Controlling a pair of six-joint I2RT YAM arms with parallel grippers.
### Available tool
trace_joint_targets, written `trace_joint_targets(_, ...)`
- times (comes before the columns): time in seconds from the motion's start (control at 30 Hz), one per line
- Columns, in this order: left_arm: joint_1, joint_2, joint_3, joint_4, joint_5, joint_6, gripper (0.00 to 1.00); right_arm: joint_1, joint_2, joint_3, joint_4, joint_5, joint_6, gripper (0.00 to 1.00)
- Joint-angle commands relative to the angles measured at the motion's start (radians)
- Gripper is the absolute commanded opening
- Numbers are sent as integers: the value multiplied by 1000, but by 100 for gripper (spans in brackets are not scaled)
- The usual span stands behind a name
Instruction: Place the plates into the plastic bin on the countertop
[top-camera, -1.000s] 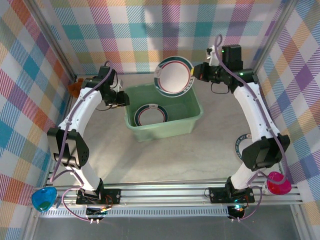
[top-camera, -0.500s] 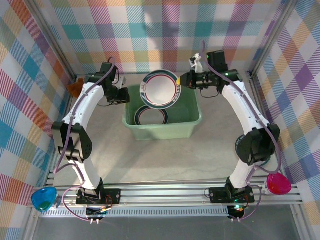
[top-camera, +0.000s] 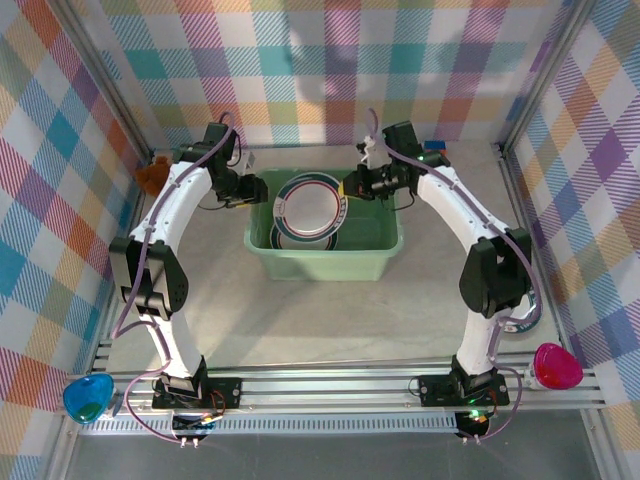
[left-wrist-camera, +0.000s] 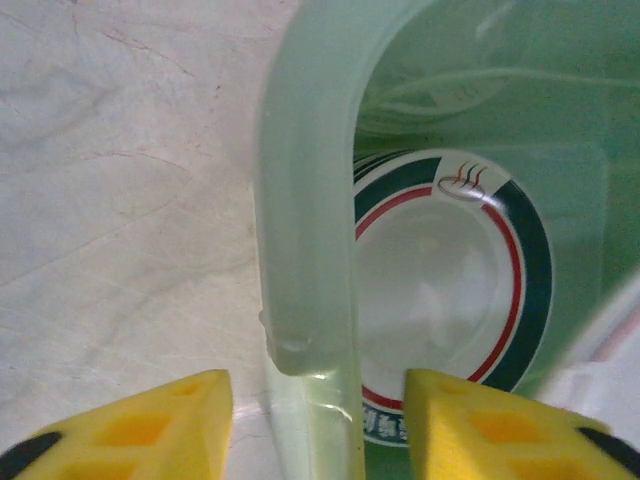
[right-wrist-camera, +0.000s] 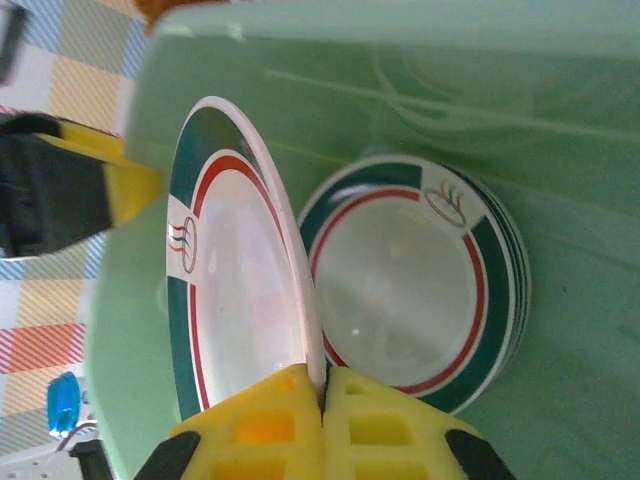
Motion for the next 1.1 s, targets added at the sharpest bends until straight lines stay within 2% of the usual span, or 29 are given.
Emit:
trace_joint_targets(0.0,2,-31,0,16,-22,-29,55,35,-8,-27,47,28,7,0)
trace_joint_targets(0.3,4,-63,-33,52,-17,-50,59,97,39,-78,87,189,102,0)
trace_joint_targets(0.6,5,-83,-60,63,-15,-49,60,114,86,-155,172,251,214,0)
trace_joint_targets(0.77,4,-80,-60,63,-16,-43,60,118,132,-138,171,236,212,0)
trace_joint_targets(0.9,4,-79,-61,59,-18,-39,60,122,163,-112,157,233,213,5)
trace_joint_targets(1.03,5,-79,-60,59,-17,-36,60,126,176,-90,146,235,216,18)
trace_joint_targets(1.07,5,-79,-61,60,-17,-35,60,128,175,-88,153,230,214,24)
